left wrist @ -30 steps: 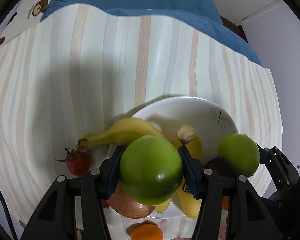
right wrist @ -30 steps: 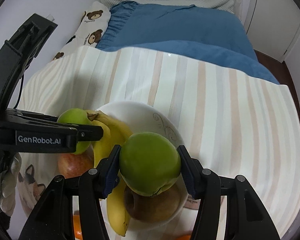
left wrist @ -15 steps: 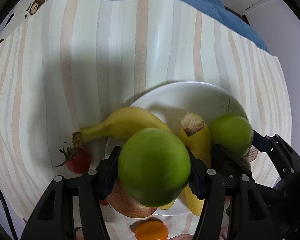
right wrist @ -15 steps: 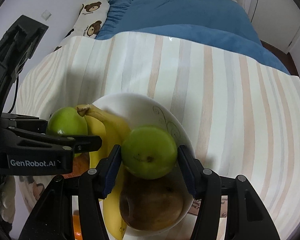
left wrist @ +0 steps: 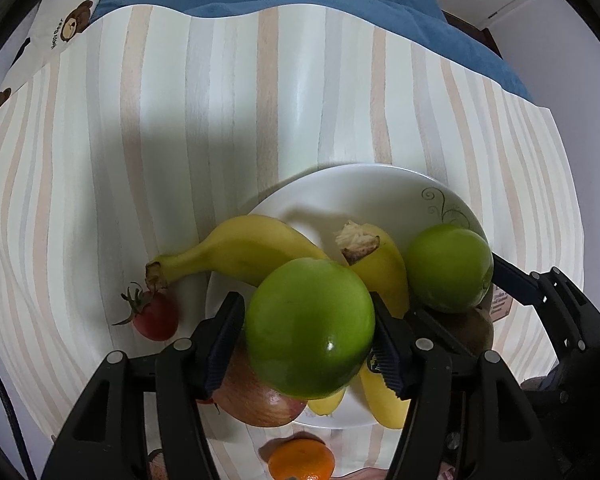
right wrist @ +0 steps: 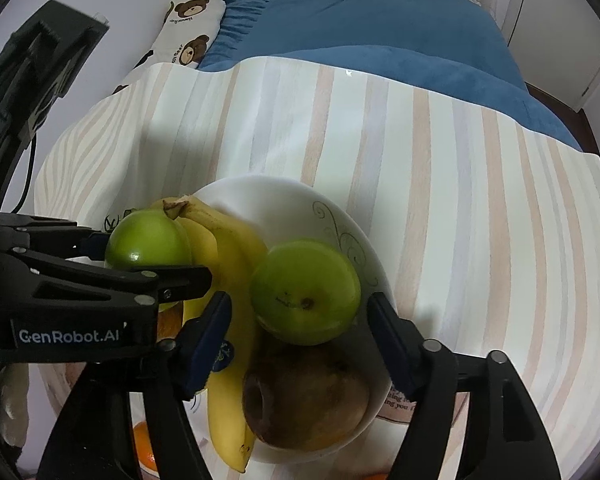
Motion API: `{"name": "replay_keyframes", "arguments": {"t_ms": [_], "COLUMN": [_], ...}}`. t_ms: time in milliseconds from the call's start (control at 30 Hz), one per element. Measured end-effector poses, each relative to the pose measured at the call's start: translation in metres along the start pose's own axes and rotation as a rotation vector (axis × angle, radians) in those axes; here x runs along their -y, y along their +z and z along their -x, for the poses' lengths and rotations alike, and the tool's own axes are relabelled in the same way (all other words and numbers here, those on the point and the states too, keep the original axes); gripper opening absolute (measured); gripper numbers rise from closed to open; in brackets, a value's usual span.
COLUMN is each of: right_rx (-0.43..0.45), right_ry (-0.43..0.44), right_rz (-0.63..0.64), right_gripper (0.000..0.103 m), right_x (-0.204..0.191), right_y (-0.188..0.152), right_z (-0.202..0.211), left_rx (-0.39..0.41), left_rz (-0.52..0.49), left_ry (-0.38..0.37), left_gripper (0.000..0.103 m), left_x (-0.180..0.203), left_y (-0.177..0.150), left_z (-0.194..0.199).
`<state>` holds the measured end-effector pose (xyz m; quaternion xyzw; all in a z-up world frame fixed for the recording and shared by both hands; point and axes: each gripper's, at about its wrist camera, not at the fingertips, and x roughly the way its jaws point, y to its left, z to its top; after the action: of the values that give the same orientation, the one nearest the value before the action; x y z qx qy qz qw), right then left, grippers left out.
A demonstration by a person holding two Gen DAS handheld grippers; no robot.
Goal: Organize fruits
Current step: 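Carry both green apples onto the plate and open both tools, then move both tools back toward the two oranges on the cloth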
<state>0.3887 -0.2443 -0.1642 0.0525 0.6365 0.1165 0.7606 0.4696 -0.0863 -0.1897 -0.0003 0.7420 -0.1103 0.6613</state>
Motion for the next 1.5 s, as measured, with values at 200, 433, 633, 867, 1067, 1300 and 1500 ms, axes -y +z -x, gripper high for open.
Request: {"name": "replay_keyframes", "arguments": {"t_ms": [200,433,633,867,1067,1300,1500], "right_rx": [0.005,0.018,0.025,0.03,0.054,0.092,0.191], "right_ry": [-0.005,-0.006,-0.001,-0.003,-0.025,-0.092,-0.135], "right_rz": [0.0,-0.008,-0.038,-0.086,-0.149,-0.162,-0.136], "right_gripper": [0.079,0.079,0.079,0.08,0.096,0.097,0.098], "right_x": [-0.001,-0.002,0.002,-0.002,-0.006,-0.016,-0.036], "right_y": [-0.002,-0.007,-0.016,-0.042,-0.071,-0.108,-0.132], "right_z": [0.009,0.022,0.039,0.064,0.079,0.095,0.139], "left_rx": [0.014,0.064,0.131,0.219,0.253,0.324,0.442], "left_rz": [0.001,-0.01,-0.012,0.009,0.033,0.04,0.046], "left_ry": [-0.002,0.009,0.026,0.031,0.079,0.163,0.207], "left_gripper": [0.059,0.059,0.059,0.076,0.088,0.091,0.091], "left_x": [0.001,0.001,0.001,-0.004,-0.018,-0.021,-0.015], "left_y": [-0.005,-0.015,-0.036,-0.065,-0.096,-0.149,-0.193], "left_z": [0.005,0.028,0.052,0.072,0.071,0.068,0.097]}}
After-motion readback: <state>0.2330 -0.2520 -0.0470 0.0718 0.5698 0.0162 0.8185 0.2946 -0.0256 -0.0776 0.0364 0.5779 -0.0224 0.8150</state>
